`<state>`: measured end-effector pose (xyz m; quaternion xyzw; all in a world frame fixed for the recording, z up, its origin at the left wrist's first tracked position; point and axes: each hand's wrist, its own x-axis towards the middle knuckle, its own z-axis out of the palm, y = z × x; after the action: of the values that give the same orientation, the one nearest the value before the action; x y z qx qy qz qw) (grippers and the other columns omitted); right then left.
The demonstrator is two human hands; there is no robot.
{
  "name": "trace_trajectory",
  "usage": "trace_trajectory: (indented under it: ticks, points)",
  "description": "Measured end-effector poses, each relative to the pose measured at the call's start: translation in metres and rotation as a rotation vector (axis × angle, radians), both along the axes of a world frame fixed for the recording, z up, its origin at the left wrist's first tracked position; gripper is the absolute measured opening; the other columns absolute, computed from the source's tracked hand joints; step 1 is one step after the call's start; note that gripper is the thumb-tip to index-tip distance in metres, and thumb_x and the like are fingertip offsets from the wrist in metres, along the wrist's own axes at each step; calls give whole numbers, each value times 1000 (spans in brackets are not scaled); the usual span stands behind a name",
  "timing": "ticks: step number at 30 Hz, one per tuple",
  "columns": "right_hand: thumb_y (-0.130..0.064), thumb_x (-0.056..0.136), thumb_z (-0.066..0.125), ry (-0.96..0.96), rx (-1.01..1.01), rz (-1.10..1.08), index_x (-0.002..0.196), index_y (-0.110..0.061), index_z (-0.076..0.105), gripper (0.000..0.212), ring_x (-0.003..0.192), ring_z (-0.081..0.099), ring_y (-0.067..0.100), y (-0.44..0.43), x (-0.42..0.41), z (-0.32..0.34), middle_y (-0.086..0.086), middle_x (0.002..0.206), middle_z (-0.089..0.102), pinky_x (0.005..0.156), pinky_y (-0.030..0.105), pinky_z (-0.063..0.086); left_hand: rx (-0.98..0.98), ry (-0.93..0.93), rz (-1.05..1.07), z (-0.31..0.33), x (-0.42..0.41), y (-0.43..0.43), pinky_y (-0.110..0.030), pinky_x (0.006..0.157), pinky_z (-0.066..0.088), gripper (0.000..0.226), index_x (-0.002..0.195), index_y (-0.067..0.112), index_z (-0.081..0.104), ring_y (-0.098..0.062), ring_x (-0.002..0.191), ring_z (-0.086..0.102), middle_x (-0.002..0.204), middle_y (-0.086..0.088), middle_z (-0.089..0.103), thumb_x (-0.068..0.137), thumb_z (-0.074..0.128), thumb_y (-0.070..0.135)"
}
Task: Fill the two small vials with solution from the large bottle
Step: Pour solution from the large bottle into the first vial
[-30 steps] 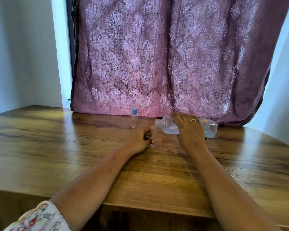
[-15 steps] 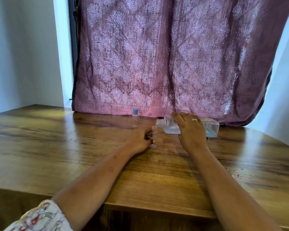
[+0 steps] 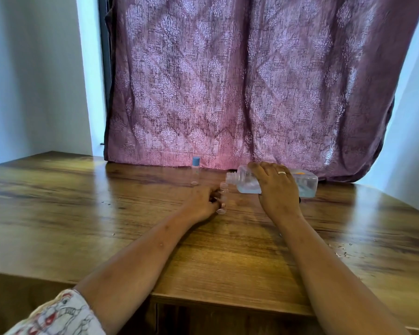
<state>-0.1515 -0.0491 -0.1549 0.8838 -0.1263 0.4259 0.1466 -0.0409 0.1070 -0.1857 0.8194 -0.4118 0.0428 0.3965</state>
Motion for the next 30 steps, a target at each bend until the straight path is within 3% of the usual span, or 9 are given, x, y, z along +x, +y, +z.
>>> trace_trajectory:
  ticks: [12, 17, 30]
  points:
    - [10, 63, 62, 13, -8, -7, 118, -17, 54, 63, 97, 61, 36, 1, 0, 0, 12, 110, 66, 85, 42, 50, -1, 13, -5, 2, -3, 1, -20, 90, 41, 44, 126, 10, 55, -15, 110, 58, 119, -2, 64, 84, 66, 19]
    - [10, 63, 61, 13, -3, -5, 119, -18, 53, 63, 98, 60, 36, 0, 0, 0, 12, 111, 65, 86, 43, 50, -4, 6, -6, 2, -3, 1, -19, 88, 40, 42, 125, 11, 56, -8, 101, 56, 118, -2, 65, 84, 67, 18]
    - [11, 61, 61, -5, -22, 5, 118, -16, 55, 63, 100, 60, 36, 1, 0, 1, 13, 110, 65, 89, 44, 48, -13, -25, 3, 1, -2, 1, -20, 86, 43, 40, 122, 12, 59, -9, 101, 59, 112, 0, 66, 83, 67, 17]
